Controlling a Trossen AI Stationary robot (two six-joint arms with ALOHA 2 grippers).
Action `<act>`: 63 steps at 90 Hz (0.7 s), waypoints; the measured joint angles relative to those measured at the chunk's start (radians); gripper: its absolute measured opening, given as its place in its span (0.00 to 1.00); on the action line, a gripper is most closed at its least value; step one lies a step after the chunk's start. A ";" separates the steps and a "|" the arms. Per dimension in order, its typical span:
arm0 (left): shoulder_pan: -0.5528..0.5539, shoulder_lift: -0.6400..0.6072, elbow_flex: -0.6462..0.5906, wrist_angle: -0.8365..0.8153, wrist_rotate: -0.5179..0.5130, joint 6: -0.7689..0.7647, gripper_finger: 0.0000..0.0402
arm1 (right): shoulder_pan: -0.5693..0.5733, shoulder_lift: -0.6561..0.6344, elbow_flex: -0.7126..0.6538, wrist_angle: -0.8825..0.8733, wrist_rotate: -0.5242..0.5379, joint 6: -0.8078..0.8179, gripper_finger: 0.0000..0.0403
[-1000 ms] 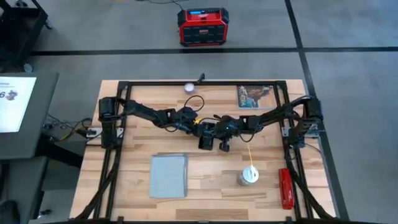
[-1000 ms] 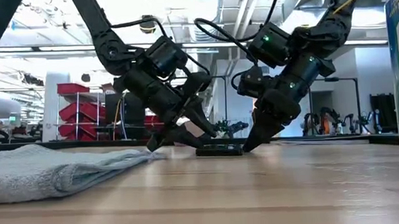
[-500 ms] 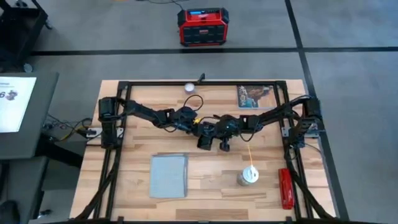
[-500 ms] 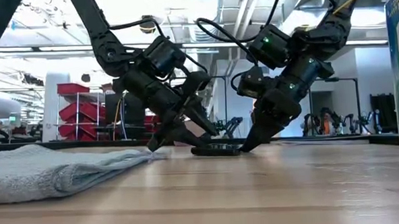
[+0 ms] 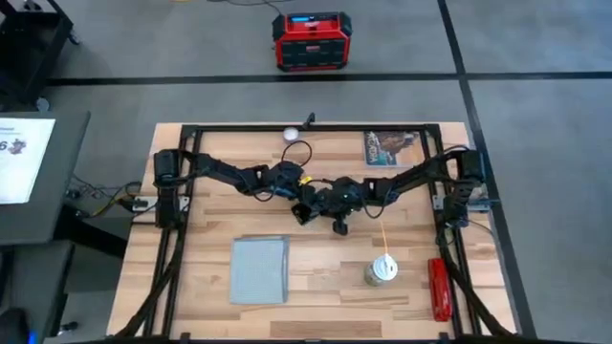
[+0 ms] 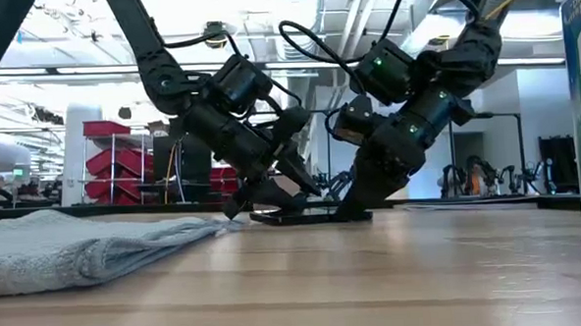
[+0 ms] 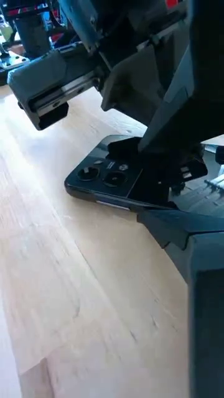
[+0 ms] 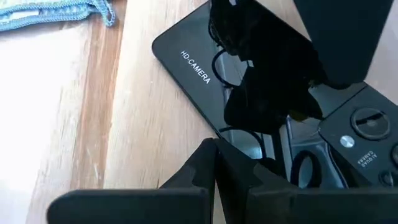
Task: Apply microfiber cloth
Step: Spray the back of the cellphone with the cleaning bottle
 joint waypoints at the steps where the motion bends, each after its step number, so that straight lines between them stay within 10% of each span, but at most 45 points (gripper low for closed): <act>1: 0.000 0.000 0.000 -0.002 0.003 0.003 0.34 | 0.000 0.000 0.000 -0.003 0.000 -0.001 0.00; 63: -0.003 -0.003 0.003 -0.076 0.207 0.108 0.34 | 0.058 -0.061 -0.001 -0.214 0.009 0.015 0.00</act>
